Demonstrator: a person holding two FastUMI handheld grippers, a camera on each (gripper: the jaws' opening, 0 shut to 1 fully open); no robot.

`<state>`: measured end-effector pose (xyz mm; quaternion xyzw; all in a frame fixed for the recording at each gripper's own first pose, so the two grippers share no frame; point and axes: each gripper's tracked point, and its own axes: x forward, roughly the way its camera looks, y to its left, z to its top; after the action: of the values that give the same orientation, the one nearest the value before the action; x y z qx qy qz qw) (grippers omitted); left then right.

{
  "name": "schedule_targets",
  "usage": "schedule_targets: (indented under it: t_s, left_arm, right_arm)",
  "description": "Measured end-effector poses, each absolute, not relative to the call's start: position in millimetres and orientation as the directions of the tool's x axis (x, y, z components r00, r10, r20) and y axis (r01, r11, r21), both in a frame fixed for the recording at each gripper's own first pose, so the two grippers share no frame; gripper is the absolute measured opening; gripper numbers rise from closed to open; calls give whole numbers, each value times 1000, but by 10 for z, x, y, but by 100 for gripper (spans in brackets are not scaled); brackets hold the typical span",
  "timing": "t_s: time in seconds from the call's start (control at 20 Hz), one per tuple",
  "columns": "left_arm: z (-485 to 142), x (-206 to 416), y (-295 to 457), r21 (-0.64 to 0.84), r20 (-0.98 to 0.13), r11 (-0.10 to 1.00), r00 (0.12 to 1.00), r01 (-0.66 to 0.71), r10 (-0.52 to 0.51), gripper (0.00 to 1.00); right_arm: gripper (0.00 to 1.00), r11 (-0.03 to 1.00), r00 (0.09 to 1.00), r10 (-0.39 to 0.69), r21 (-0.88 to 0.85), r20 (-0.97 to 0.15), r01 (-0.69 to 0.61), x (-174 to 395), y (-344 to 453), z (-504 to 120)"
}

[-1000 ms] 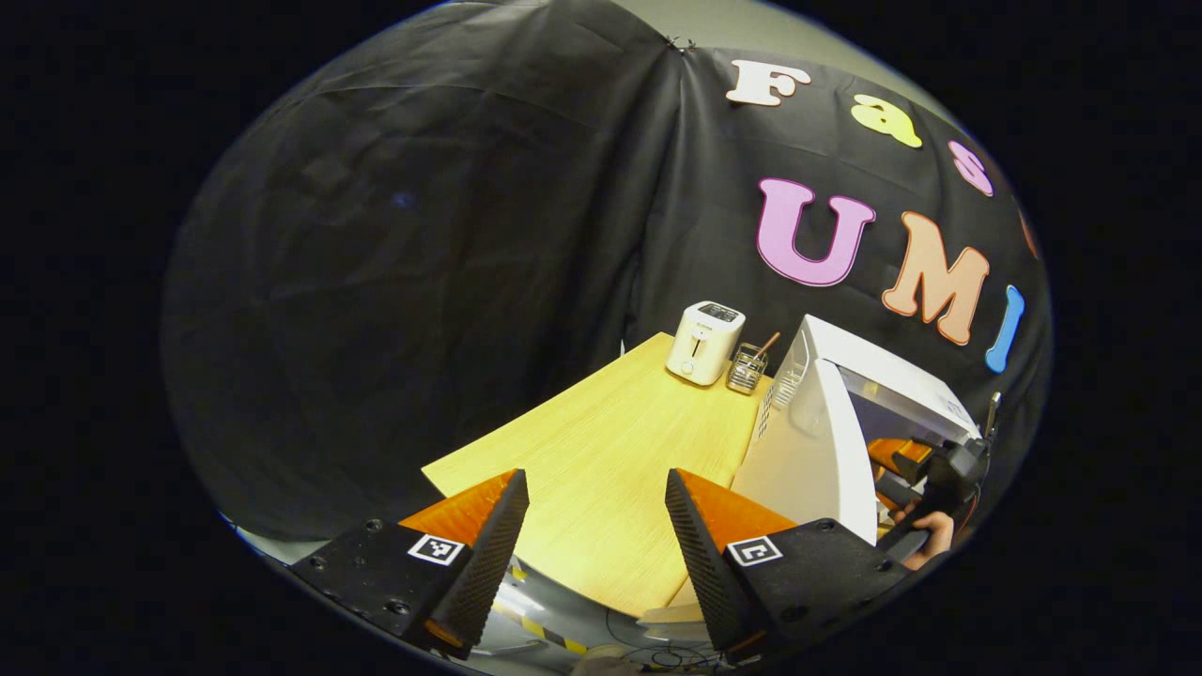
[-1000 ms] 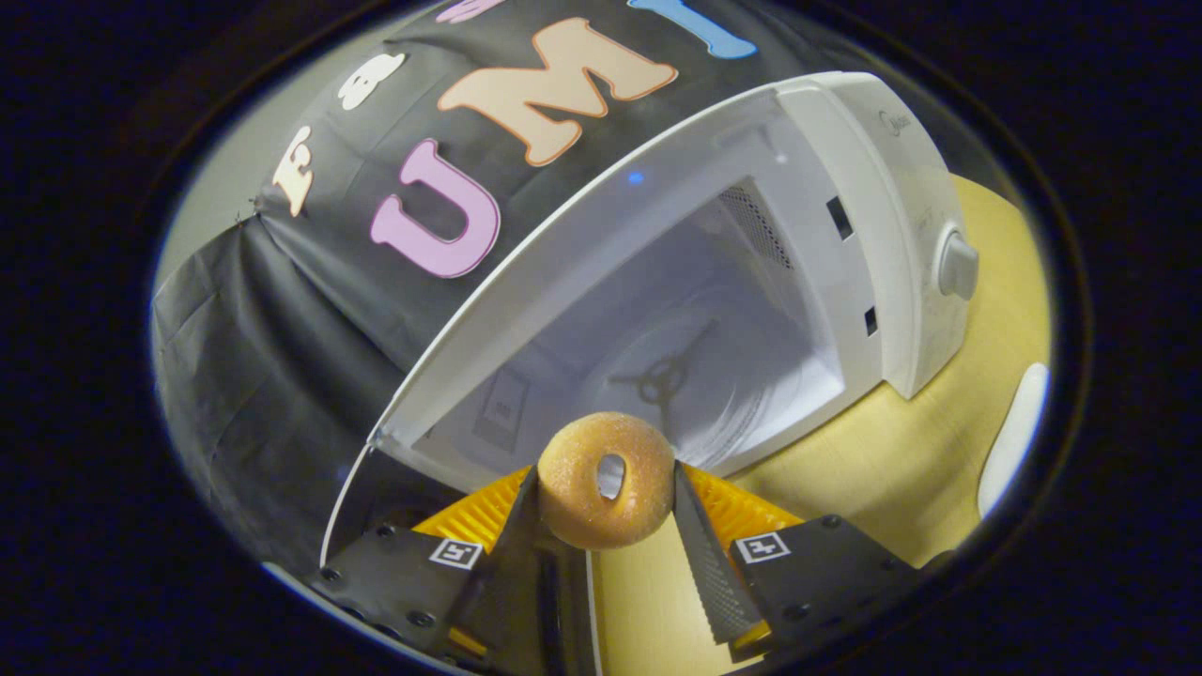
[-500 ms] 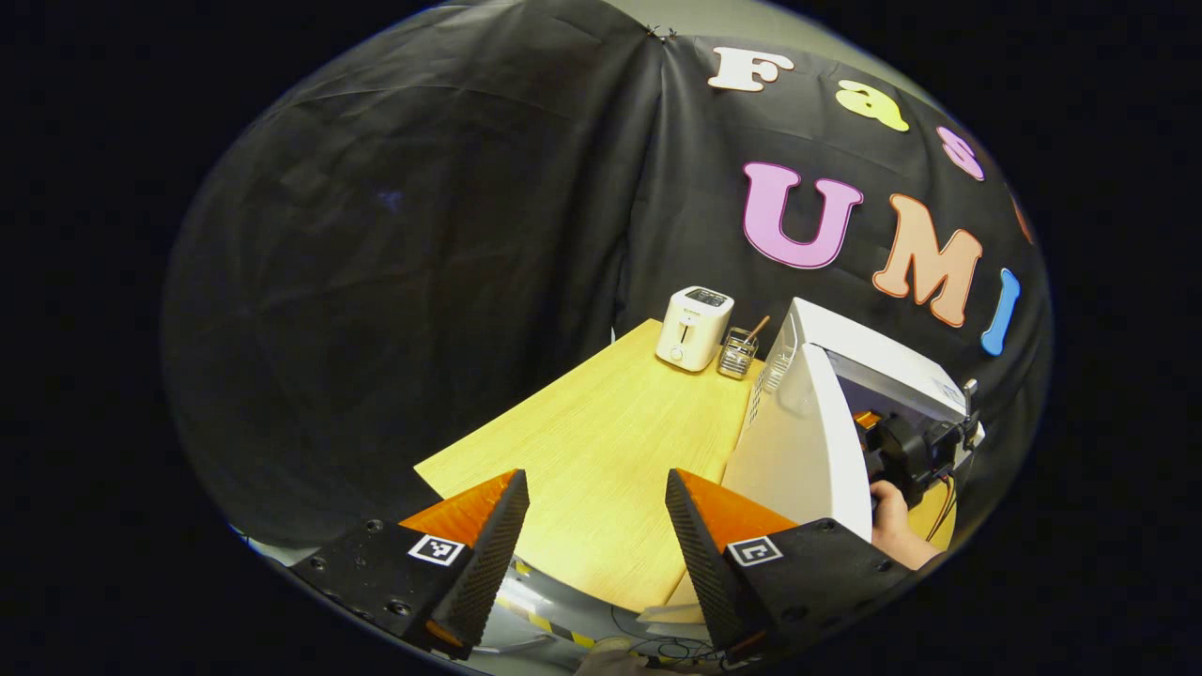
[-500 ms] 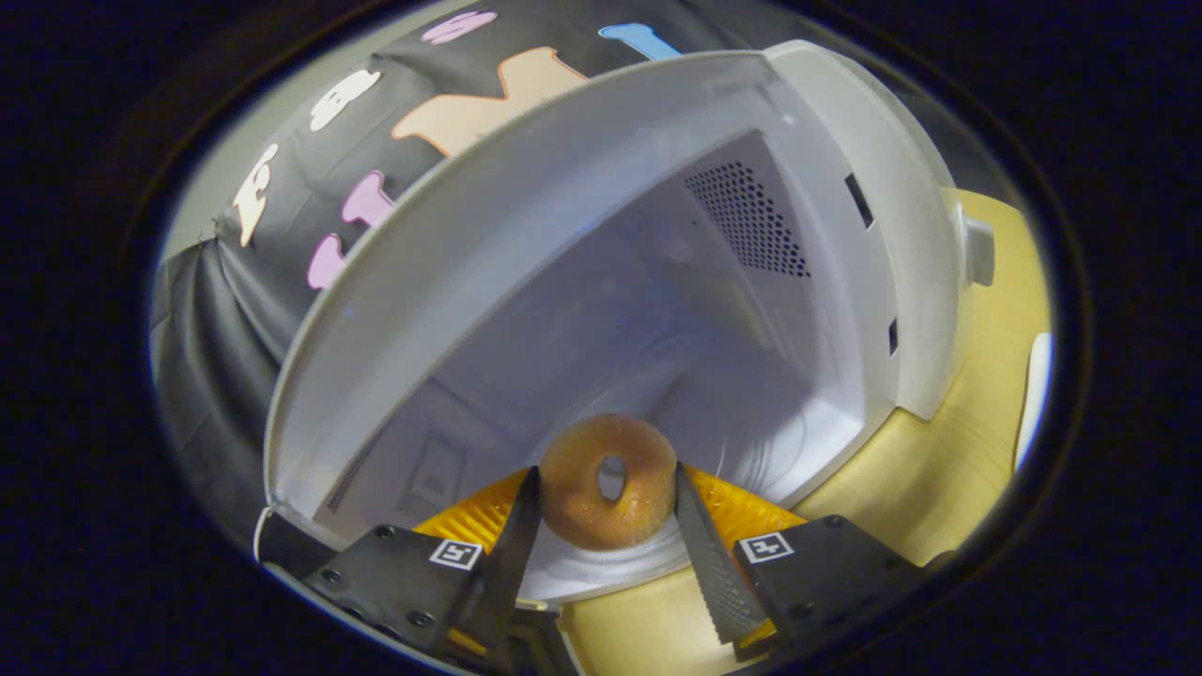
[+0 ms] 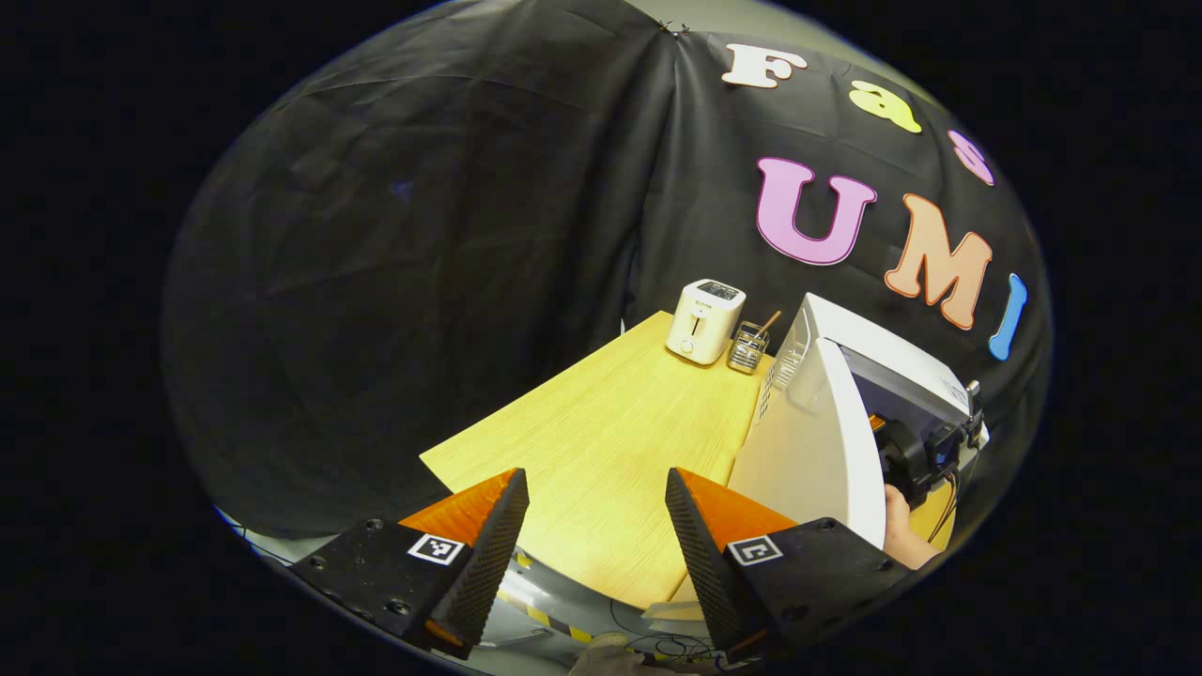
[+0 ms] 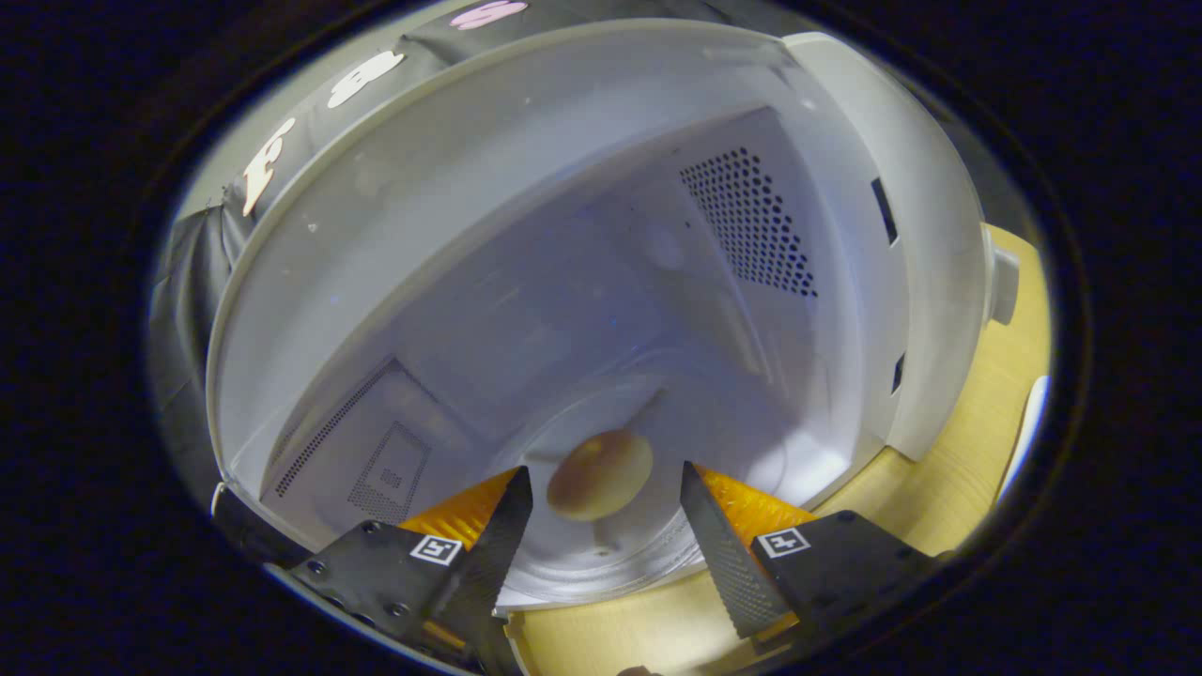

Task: Open the microwave oven with the left hand, put the food in, and close the microwave oven.

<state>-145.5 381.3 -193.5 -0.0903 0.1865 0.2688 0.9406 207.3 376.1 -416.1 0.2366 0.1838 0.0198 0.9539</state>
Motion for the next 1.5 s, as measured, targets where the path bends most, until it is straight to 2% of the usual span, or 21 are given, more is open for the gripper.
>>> schedule_targets:
  t_s: [0.5, 0.55, 0.6, 0.7, 0.75, 0.8, 0.85, 0.9, 0.95, 1.05, 1.3, 1.5]
  left_arm:
    - [-1982, -1461, 3819, -79, -401, 848, 795, -524, 455, 87]
    - [-1980, -1460, 3811, -73, -398, 854, 800, -516, 449, 86]
    - [-1977, -1469, 3786, -68, -399, 861, 804, -505, 440, 80]
    - [-1978, -1450, 3746, -69, -398, 873, 816, -482, 419, 80]
    - [-1992, -1430, 3730, -70, -399, 878, 820, -473, 410, 77]
    - [-1999, -1424, 3709, -71, -402, 883, 823, -464, 400, 69]
    - [-2024, -1420, 3689, -69, -408, 889, 826, -452, 388, 65]
    - [-2039, -1422, 3657, -67, -416, 896, 828, -440, 376, 48]
    - [-2043, -1417, 3620, -64, -420, 904, 833, -422, 360, 48]
    - [-2050, -1393, 3577, -51, -422, 918, 842, -392, 336, 37]
    - [-2074, -1388, 3474, -35, -438, 938, 849, -345, 296, 2]
    - [-2075, -1343, 3354, -39, -436, 954, 864, -297, 252, 1]
  right_arm:
    - [91, 922, 929, 193, 383, -316, -61, 1579, 3583, -3747]
    - [91, 923, 929, 208, 376, -306, -83, 1496, 3571, -3663]
    - [90, 925, 928, 219, 368, -300, -99, 1429, 3549, -3589]
    - [90, 926, 926, 238, 355, -293, -126, 1260, 3505, -3458]
    - [97, 928, 926, 245, 347, -286, -138, 1183, 3476, -3388]
    - [97, 928, 925, 253, 340, -282, -150, 1104, 3456, -3314]
    - [90, 929, 924, 260, 333, -281, -160, 1028, 3435, -3248]
    - [90, 929, 921, 268, 328, -283, -169, 959, 3426, -3192]
    - [90, 929, 918, 280, 322, -280, -185, 887, 3425, -3128]
    - [90, 933, 916, 295, 290, -272, -215, 755, 3395, -2989]
    - [91, 936, 909, 314, 248, -275, -248, 409, 3204, -2730]
    - [91, 952, 928, 262, 230, -264, -203, 191, 2825, -2499]
